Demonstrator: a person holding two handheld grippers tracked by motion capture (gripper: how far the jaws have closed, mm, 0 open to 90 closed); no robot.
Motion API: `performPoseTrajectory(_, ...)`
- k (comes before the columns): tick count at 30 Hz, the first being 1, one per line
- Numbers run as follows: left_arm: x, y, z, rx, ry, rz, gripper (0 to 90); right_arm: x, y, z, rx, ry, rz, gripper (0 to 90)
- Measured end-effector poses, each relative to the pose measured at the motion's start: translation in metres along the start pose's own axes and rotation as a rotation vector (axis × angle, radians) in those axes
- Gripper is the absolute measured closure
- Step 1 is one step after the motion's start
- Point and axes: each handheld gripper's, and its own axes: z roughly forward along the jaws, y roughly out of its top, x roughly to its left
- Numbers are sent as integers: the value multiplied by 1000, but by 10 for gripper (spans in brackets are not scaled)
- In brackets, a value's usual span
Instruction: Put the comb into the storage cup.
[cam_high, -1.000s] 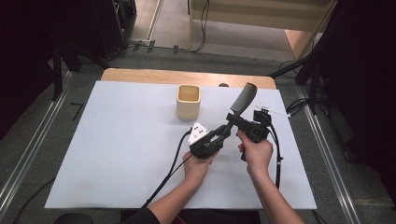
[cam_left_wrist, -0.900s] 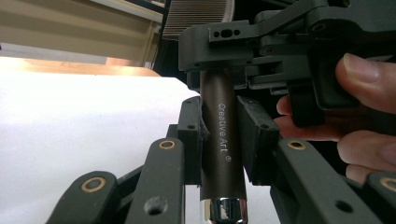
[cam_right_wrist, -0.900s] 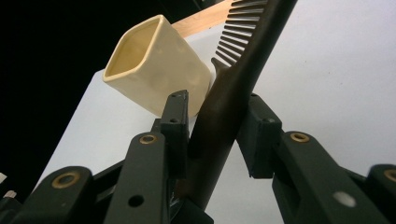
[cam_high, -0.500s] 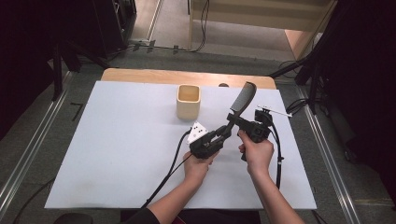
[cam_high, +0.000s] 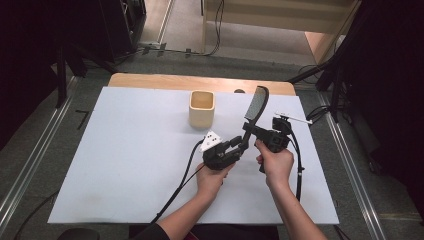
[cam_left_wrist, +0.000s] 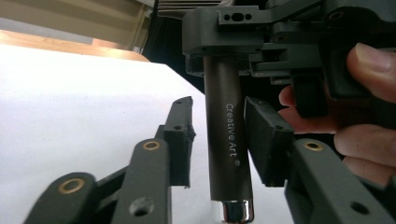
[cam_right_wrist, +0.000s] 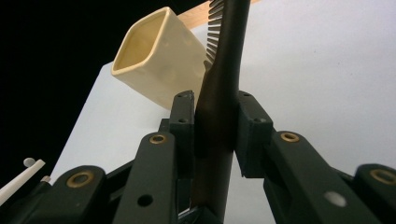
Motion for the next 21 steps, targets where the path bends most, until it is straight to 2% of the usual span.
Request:
performPoseTrajectory(2, 0, 1, -1, 7, -1, 13, 557, -1, 0, 0, 0, -7, -4, 698)
performPoseTrajectory(3, 0, 2, -1, 16, -3, 15, 515, -2, 1, 0, -1, -15, -7, 698)
performPoseTrajectory(9, 1, 6, -2, 80, -10, 38, 465, -5, 1, -1, -6, -31, -18, 698)
performPoseTrajectory(11, 2, 7, -2, 90, -12, 33, 453, -6, 1, -1, -11, -37, -23, 698)
performPoseTrajectory(18, 12, 17, -5, 169, 6, 0, 432, -8, 2, -2, -31, -72, -57, 698)
performPoseTrajectory(19, 13, 19, -5, 184, 6, 3, 425, -8, 2, -2, -39, -89, -70, 698)
performPoseTrajectory(21, 13, 21, -7, 208, 16, 13, 424, -7, 2, -3, -42, -94, -76, 698)
